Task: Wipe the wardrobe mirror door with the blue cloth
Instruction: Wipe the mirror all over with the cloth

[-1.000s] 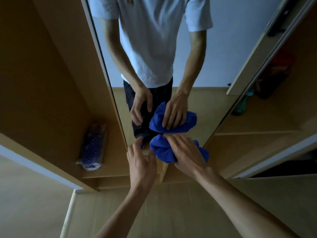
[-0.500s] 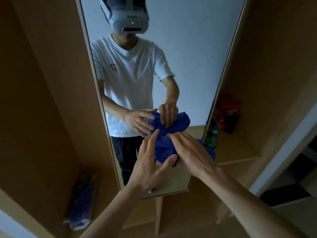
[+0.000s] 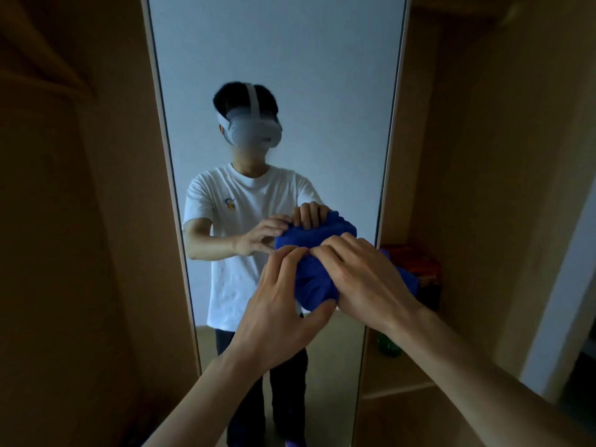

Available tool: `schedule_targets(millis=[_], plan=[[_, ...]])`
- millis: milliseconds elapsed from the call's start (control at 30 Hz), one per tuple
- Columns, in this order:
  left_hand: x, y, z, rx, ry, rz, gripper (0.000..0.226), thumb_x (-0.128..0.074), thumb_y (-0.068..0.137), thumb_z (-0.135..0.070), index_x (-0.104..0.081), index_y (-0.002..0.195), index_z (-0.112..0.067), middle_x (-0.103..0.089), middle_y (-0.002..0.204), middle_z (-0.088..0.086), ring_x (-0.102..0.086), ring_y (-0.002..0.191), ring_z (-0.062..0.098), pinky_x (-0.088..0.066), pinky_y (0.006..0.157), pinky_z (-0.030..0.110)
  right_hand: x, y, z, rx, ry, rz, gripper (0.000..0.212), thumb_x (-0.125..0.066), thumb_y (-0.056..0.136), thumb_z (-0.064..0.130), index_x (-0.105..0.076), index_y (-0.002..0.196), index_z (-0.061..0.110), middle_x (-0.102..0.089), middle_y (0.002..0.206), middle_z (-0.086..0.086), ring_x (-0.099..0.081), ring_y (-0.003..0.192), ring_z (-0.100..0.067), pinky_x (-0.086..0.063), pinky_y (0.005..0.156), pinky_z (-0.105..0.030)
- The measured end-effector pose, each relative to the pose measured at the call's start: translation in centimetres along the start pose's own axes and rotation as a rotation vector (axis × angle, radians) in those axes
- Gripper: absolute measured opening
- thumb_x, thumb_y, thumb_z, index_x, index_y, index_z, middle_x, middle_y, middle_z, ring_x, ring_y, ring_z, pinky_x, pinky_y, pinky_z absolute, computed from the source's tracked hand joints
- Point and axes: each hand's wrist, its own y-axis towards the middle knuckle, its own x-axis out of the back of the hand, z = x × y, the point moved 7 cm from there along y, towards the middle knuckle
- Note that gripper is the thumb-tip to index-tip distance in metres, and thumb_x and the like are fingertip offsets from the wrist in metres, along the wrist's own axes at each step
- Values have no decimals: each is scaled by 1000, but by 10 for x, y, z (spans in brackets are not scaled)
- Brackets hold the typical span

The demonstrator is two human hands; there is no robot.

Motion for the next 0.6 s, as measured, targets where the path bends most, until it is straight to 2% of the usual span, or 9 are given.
schedule_targets(millis=[100, 200, 233, 300, 367, 433, 533, 600], plan=[[11, 20, -24, -84, 42, -19, 77, -67, 79, -55, -38, 143, -24, -40, 140, -15, -41, 123, -10, -40, 95, 6, 25, 11, -17, 33, -35, -84, 28, -64, 74, -1, -57, 98, 13, -57, 92, -3, -51, 85, -23, -46, 69, -37], [29, 41, -49, -189, 148, -138, 64, -78, 78, -31, -53, 133, -10, -55, 129, -1, -57, 114, 12, -51, 89, 21, 48, 21, -30, 90, -53, -174, 25, -62, 74, -3, -54, 92, 12, -56, 89, -6, -50, 82, -23, -48, 70, -40], [34, 48, -56, -210, 186, -175, 59, -81, 77, -22, -56, 129, -7, -58, 124, 2, -60, 109, 16, -52, 87, 23, 55, 25, -34, 114, -57, -210, 24, -63, 75, -3, -56, 94, 10, -58, 91, -7, -52, 83, -24, -49, 71, -41], [44, 62, -69, -250, 274, -238, 53, -84, 73, -12, -61, 120, -3, -63, 115, 8, -60, 100, 17, -47, 85, 13, 69, 32, -43, 156, -63, -299, 28, -68, 78, -4, -61, 103, 7, -61, 95, -10, -56, 85, -27, -51, 73, -44], [54, 76, -80, -269, 325, -272, 49, -83, 71, -7, -63, 115, -2, -64, 110, 10, -58, 95, 17, -42, 81, 9, 82, 38, -54, 187, -61, -384, 44, -74, 78, -2, -58, 118, 5, -64, 104, -13, -59, 90, -29, -53, 76, -46], [60, 91, -91, -293, 344, -279, 47, -81, 72, -7, -61, 114, -2, -61, 112, 10, -58, 95, 20, -43, 79, 16, 93, 48, -65, 190, -82, -451, 67, -79, 75, 2, -47, 133, 8, -64, 114, -15, -61, 97, -30, -55, 80, -47], [70, 111, -108, -342, 369, -320, 42, -75, 72, -6, -59, 110, -1, -57, 110, 11, -55, 92, 21, -44, 73, 19, 113, 58, -81, 201, -58, -547, 100, -83, 73, 4, -25, 152, 20, -67, 114, -21, -67, 96, -36, -59, 79, -50], [75, 124, -118, -368, 369, -354, 41, -74, 70, -2, -58, 108, 0, -56, 110, 11, -54, 92, 23, -44, 72, 22, 125, 65, -93, 169, -102, -534, 91, -85, 77, 18, -30, 149, 14, -63, 121, -17, -63, 103, -33, -56, 84, -50]])
